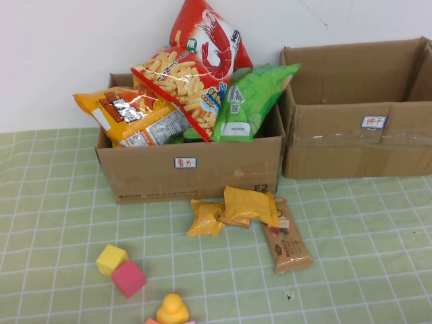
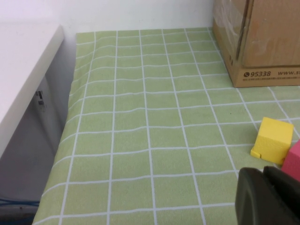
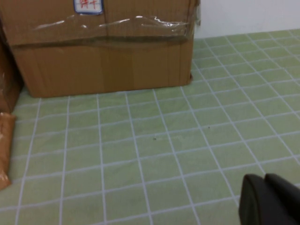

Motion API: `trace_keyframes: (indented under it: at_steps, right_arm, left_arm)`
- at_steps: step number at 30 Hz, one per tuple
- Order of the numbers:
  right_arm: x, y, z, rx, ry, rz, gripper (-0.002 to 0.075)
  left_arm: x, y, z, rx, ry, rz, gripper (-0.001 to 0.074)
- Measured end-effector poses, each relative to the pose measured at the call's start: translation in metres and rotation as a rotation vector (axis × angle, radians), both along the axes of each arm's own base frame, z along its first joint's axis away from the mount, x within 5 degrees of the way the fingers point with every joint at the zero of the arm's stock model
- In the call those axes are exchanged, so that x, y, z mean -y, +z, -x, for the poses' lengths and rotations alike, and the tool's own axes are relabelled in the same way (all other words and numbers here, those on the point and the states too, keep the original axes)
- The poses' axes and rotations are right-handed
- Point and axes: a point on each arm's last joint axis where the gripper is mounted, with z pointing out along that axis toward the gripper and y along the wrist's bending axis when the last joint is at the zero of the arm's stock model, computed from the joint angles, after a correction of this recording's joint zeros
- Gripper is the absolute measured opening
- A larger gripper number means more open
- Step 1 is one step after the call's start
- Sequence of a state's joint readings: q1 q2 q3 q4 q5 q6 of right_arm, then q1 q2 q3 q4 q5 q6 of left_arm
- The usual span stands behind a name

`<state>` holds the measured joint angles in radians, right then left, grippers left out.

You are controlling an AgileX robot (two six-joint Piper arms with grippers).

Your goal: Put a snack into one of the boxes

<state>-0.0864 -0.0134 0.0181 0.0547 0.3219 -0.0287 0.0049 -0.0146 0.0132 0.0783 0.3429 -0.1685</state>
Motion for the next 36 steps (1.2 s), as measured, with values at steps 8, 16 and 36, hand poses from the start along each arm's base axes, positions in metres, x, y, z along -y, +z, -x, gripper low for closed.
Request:
trace_keyframes:
  at_steps: [8,16,36]
  right_arm:
    - [0.0008,-0.0029,0.0003,-0.010,-0.041,-0.119,-0.0002]
    - [-0.0004,-0.0033,0.0005,-0.028,0.029,0.052,-0.0002]
    - [-0.0022,-0.0032,0.0007,-0.032,0.037,0.015,-0.0002]
  left_arm:
    - [0.0000,0.0000,0.0000,0.000,0.000,0.000,-0.0003]
    - [0.0000,0.0000,0.0000,0.000,0.000,0.000,-0.0003]
    - [0.0000,0.0000,0.0000,0.000,0.000,0.000,-0.0003]
